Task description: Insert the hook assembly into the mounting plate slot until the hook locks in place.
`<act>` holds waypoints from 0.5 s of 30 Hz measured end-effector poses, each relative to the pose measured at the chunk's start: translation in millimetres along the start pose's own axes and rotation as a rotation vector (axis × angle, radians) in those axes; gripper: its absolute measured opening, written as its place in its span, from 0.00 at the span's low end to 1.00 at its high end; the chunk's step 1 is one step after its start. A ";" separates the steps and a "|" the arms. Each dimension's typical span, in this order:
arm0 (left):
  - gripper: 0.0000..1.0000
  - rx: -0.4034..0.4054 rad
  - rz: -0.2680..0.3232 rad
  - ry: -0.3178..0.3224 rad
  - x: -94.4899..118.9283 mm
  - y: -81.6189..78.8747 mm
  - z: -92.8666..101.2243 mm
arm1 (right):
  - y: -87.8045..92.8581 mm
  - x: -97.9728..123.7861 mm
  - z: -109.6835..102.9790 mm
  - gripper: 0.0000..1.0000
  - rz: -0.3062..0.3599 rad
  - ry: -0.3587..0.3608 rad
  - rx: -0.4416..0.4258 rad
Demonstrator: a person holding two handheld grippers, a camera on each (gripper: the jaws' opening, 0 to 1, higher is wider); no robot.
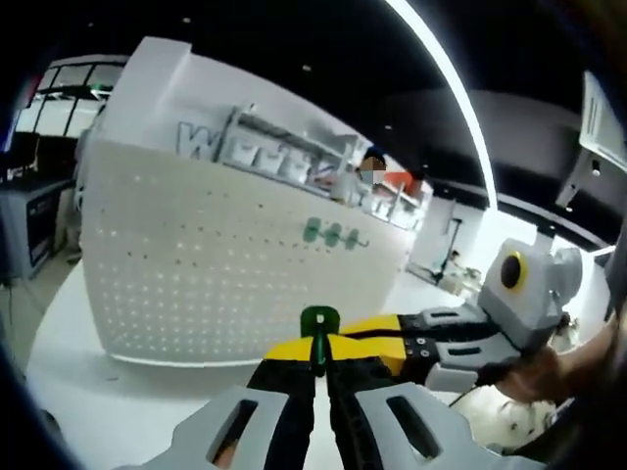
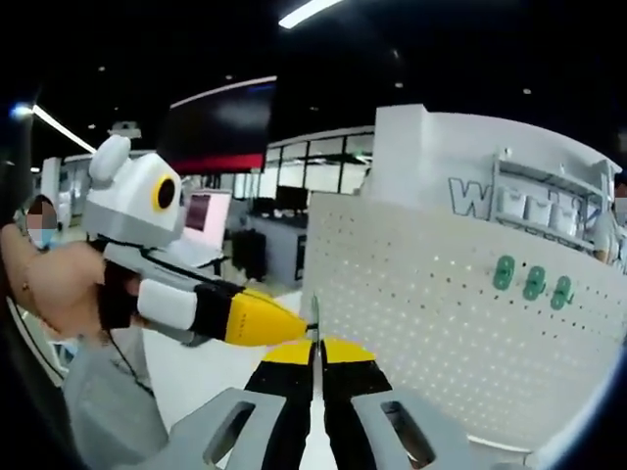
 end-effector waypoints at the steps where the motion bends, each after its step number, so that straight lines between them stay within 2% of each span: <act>1: 0.02 -0.001 0.004 -0.008 0.6 -1.6 -1.7 | 0.3 0.4 1.0 0.02 0.000 0.002 -0.011; 10: 0.02 -0.074 0.049 -0.148 7.7 -32.8 -32.4 | 8.3 2.6 2.5 0.03 -0.015 0.000 -0.058; 15: 0.02 -0.062 0.073 -0.194 11.8 -49.5 -51.0 | 21.2 2.4 -2.9 0.03 -0.060 -0.016 -0.059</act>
Point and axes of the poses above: the point that each gripper's makers call its tool centre point, and the gripper's own axes: x roughly backward along the fingers, z roughly to its right, y roughly out of its underside, the point moved 9 cm from there along x, roughly backward along the fingers, and after that the axes turned 10 degrees about -z, right-handed, at the moved point
